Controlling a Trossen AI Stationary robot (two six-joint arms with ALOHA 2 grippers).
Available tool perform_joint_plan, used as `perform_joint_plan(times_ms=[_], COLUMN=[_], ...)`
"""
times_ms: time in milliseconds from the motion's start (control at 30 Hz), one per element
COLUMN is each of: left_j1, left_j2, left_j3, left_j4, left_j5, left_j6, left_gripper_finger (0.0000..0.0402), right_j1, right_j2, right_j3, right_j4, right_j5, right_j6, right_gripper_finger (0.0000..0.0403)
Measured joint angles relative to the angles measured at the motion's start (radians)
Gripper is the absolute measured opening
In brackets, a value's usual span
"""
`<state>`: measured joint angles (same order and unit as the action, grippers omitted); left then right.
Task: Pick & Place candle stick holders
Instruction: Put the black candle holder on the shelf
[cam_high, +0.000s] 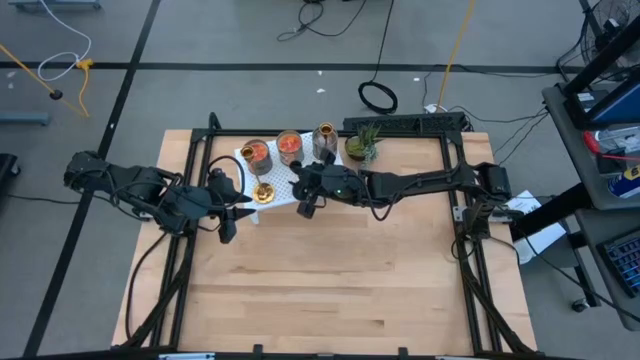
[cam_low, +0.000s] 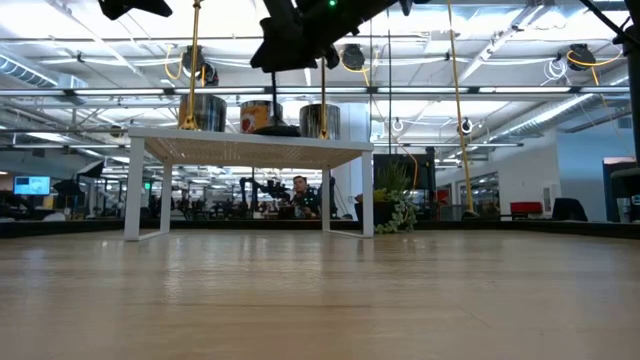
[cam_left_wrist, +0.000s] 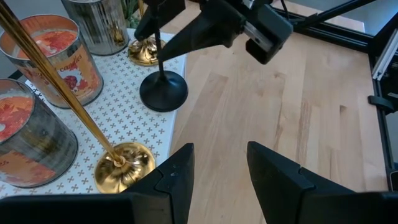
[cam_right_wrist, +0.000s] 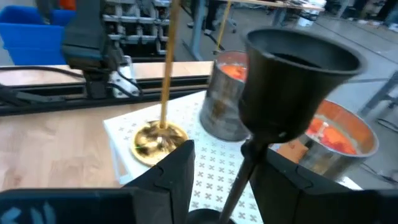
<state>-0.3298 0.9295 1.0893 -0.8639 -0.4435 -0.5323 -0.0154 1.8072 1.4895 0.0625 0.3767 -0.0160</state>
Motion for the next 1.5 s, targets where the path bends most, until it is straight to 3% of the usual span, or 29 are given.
perform_joint_plan(times_ms=[133, 300, 567, 1000, 1500], left_j1=[0.000, 0.000, 0.000, 0.000, 0.000], left_j2=[0.000, 0.000, 0.000, 0.000, 0.000], left_j3=[0.000, 0.000, 0.000, 0.000, 0.000], left_j4=[0.000, 0.000, 0.000, 0.000, 0.000], left_j5=[0.000, 0.000, 0.000, 0.000, 0.000], left_j6=[0.000, 0.000, 0.000, 0.004, 0.003], left_gripper_finger=[0.0152, 0.0152, 0.0152, 0.0152, 0.0152], right_j1=[0.000, 0.000, 0.000, 0.027, -0.036], right_j2=[0.000, 0.000, 0.001, 0.064, 0.077], right_j3=[0.000, 0.000, -0.001, -0.021, -0.019], right_j4=[-0.004, -0.008, 0.027, 0.291, 0.244], right_j5=[0.072, 0.072, 0.068, 0.070, 0.065], right_j6=[-0.015, 0.006, 0.053, 0.083, 0.083], right_gripper_finger=[0.0144, 0.0125, 0.0014, 0.0014, 0.0022])
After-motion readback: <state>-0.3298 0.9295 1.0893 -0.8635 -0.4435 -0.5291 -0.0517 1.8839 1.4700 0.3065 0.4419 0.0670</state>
